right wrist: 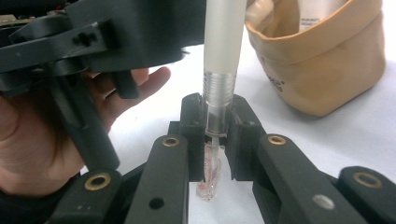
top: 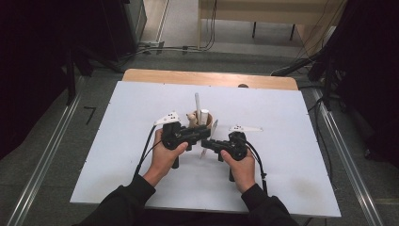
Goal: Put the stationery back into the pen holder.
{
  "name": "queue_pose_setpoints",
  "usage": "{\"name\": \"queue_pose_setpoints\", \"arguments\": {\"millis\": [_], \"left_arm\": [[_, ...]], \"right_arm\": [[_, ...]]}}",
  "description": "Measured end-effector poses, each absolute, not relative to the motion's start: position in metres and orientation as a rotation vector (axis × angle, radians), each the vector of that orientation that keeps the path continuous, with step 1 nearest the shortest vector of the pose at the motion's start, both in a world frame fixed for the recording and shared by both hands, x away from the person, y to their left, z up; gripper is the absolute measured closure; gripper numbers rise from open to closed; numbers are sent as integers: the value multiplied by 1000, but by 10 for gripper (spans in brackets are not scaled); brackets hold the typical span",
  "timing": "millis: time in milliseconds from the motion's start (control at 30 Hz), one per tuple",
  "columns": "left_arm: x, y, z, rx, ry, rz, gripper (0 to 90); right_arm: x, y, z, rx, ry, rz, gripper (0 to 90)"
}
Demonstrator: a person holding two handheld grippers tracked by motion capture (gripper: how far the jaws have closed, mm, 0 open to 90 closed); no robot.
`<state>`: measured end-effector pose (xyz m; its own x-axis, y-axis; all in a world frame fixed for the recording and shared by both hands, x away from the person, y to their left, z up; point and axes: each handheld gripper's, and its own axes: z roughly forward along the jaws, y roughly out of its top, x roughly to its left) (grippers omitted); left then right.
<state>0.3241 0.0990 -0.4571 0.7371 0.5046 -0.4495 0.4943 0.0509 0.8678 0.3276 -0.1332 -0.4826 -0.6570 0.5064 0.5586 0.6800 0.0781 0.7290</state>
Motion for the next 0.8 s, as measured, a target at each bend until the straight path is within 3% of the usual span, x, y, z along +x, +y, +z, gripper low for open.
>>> {"name": "queue_pose_setpoints", "arguments": {"millis": [800], "left_arm": [[310, 126, -457, 1605, 943, 58, 333]], "right_arm": [[329, -143, -477, -1239, -2185, -1656, 769]]}}
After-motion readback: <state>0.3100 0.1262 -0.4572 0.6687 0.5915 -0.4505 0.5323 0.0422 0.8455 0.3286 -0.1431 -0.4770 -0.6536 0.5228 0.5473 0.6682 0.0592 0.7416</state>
